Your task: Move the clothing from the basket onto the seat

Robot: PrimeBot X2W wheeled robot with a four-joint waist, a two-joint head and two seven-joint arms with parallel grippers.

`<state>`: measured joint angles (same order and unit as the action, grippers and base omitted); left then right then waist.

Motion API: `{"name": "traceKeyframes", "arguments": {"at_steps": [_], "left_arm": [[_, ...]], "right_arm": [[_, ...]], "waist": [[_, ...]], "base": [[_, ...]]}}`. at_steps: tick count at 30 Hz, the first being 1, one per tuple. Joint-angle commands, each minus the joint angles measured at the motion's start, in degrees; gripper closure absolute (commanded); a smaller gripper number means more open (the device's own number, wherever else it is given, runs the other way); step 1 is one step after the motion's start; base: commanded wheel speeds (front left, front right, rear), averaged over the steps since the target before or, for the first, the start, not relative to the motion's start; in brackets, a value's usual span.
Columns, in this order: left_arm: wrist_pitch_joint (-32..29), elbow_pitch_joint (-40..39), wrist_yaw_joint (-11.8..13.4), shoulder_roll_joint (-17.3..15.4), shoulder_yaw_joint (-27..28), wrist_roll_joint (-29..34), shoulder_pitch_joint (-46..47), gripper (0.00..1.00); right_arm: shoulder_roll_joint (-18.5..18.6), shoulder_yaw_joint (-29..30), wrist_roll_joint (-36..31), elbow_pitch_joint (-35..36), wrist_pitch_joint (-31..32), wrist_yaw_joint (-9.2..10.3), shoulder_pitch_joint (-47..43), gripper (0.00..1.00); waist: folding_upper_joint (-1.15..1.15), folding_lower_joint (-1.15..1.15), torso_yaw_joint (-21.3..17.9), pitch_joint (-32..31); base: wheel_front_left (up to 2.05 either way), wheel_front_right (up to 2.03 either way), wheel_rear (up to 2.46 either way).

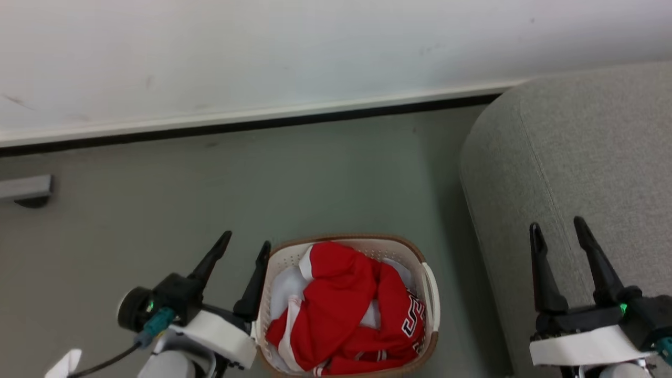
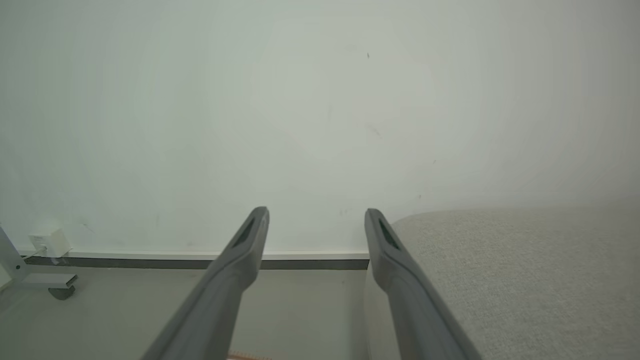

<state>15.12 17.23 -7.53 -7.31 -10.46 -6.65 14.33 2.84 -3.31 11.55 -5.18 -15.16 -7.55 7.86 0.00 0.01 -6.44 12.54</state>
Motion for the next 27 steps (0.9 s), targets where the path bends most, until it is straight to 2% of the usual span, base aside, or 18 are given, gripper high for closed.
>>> {"name": "traceKeyframes", "arguments": {"at_steps": [1,11,16,21,27], "left_arm": [[0.0,0.7,0.1,-1.1,-0.9,-0.2,1.9,0.0],[0.0,11.2,0.1,-8.5,-15.4,-0.2,15.9,0.0],[-2.4,15.3,0.1,-11.6,-22.2,-0.5,22.3,0.0],[-6.6,17.8,0.1,-12.7,-26.5,-1.2,27.2,0.0],[-11.8,20.5,0.5,-13.6,-28.1,0.6,31.9,0.0]], "right_arm": [[0.1,-0.3,0.9,0.9,0.0,0.12,1.7,0.0],[0.0,-3.7,5.4,6.8,0.0,0.12,11.6,0.0],[0.0,-5.0,7.8,8.8,0.0,0.12,15.2,0.0],[0.0,-5.6,9.5,10.1,0.0,0.12,17.8,0.0],[0.0,-6.5,12.0,11.8,0.0,0.12,19.9,0.0]], "waist": [[0.0,-0.01,-3.3,5.2],[0.0,-0.01,-9.6,21.4],[0.0,-0.01,-11.5,28.1],[0.0,-0.01,-12.7,33.1],[0.0,-0.01,-14.3,38.2]], "base": [[0.0,0.0,0.0],[0.0,0.0,0.0],[0.0,0.0,0.0],[0.0,0.0,0.0],[0.0,0.0,0.0]]}}
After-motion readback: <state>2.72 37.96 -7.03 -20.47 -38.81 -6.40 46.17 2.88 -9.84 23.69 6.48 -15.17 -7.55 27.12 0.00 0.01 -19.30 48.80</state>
